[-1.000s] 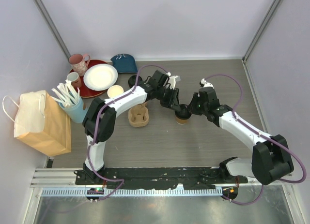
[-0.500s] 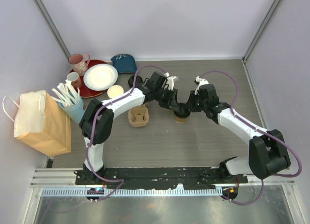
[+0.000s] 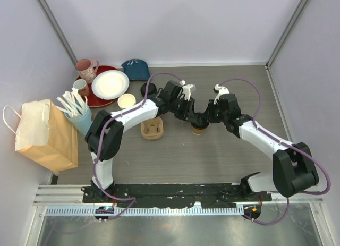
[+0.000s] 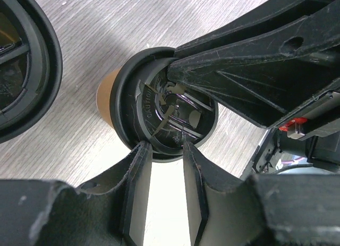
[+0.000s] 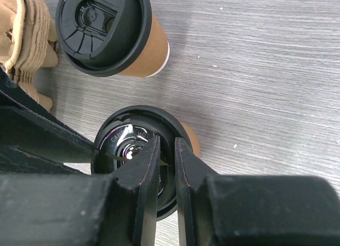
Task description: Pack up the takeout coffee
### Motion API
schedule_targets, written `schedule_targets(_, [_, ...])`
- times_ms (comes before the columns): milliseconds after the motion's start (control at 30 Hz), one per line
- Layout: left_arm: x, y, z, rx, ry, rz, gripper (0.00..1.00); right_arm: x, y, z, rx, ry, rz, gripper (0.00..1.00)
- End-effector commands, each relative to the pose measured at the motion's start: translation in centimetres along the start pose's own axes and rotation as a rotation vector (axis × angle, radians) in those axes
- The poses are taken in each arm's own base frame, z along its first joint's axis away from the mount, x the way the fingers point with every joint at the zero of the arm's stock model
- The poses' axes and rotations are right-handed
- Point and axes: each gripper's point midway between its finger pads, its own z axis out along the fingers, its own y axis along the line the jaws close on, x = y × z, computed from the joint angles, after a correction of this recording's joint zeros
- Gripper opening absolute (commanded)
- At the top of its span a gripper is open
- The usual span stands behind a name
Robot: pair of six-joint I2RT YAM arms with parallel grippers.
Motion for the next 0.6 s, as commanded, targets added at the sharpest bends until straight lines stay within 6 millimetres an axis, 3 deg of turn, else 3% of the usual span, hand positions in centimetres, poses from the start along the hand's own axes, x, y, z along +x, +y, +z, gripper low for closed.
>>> schedule_targets(0, [11.6, 4.8, 2.8, -0.156, 0.31, -0.068, 0.35, 9.8, -1.8, 0.0, 0.047, 0.275, 0.058, 0.15])
schedule_targets(133, [11.7, 4.7, 3.2, -0.162, 0.313, -0.052, 0.35, 10.3, -1.9, -0.1, 0.053, 0.267, 0.083, 0.15])
schedule_targets(267, [8.4, 2.4, 2.1, -0.131, 0.255, 0.006, 0.36, 8.9, -1.7, -0.3, 0.055, 0.291, 0.027, 0.15])
schedule_targets(300, [7.7, 1.8, 1.8, -0.121, 0.242, 0.038, 0.36, 7.3, -1.2, -0.1, 0.034, 0.269, -0.007, 0.15])
schedule_targets(333, [6.1, 0.4, 1.0, -0.101, 0.208, 0.069, 0.38, 6.7, -0.9, -0.2, 0.02, 0.27, -0.034, 0.15])
schedule_targets(400, [5.3, -0.5, 0.2, -0.088, 0.205, 0.087, 0.39, 5.9, -0.6, -0.4, 0.006, 0.294, -0.083, 0.15])
schedule_targets(567, [2.9, -2.6, -1.5, -0.066, 0.172, 0.142, 0.43, 6.4, -0.6, -0.5, 0.0, 0.349, -0.112, 0.14])
